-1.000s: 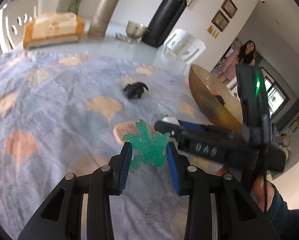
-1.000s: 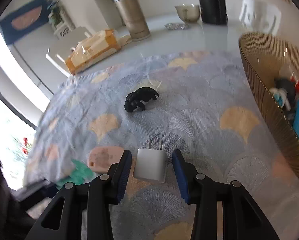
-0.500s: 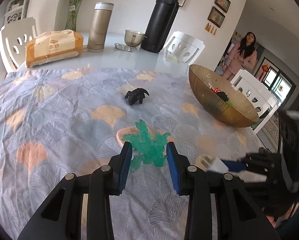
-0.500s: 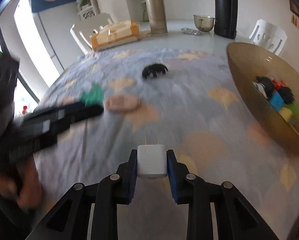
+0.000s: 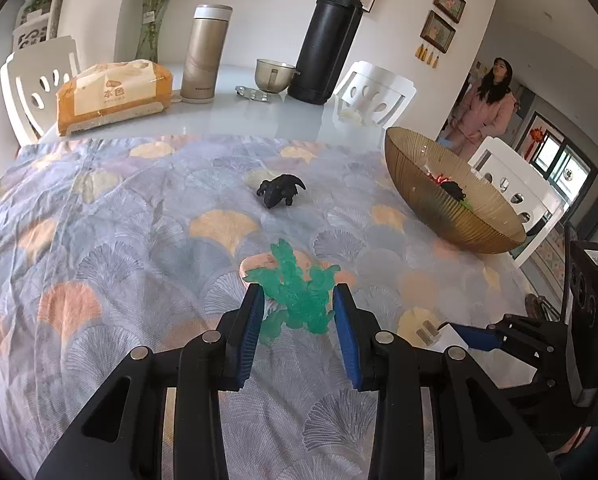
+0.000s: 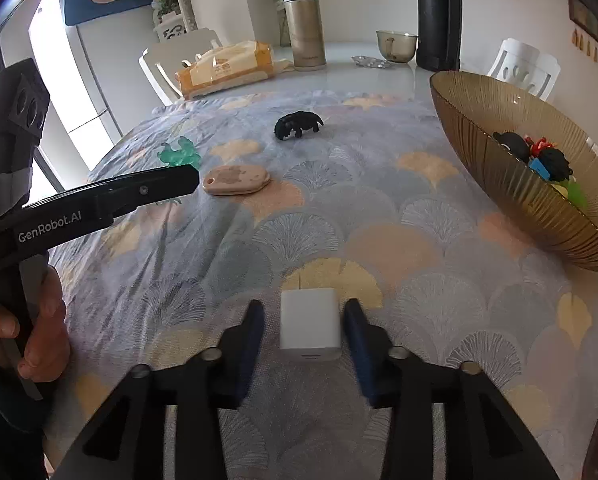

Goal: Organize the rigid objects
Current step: 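Carry the leaf toy and charger over the amber bowl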

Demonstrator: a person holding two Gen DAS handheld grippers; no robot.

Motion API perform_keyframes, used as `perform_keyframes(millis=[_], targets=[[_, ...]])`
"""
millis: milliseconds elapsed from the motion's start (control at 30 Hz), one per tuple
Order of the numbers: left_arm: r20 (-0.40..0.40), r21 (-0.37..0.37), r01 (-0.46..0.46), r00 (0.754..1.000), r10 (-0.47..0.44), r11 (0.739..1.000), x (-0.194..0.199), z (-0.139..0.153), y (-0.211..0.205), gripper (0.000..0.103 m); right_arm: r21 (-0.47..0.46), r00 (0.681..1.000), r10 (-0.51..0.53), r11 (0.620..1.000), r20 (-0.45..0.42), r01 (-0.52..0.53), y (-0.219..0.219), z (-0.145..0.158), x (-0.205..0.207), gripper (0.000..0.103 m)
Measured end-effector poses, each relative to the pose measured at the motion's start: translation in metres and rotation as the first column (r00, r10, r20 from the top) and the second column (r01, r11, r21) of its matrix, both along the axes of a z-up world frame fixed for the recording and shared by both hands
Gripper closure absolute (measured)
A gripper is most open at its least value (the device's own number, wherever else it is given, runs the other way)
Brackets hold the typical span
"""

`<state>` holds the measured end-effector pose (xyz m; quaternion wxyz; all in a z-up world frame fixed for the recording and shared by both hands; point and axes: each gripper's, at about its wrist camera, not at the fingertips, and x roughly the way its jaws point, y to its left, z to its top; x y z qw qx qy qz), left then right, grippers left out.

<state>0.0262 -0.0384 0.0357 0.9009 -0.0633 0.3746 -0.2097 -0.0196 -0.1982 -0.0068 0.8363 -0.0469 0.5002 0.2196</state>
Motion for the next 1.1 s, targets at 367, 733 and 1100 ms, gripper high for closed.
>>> perform_keyframes(millis=[367,733,1100], targets=[[0.006,0.013,0.007,1.000,-0.007,1.000,-0.001,0.000,-0.002,0.070,-0.069,0.998,0.016,0.998,0.058,-0.012,0.010,0.000,-0.006,0.077],[0.140,-0.006,0.074,0.987,-0.073,0.997,-0.020,0.083,-0.033,0.070,0.032,0.978,-0.043,0.999,0.205,0.038,-0.015,0.066,-0.025,0.077],[0.290,0.061,0.204,0.933,-0.213,0.977,-0.021,0.161,-0.127,0.070,0.202,0.827,-0.413,0.910,0.381,0.362,-0.130,0.201,0.006,0.077]])
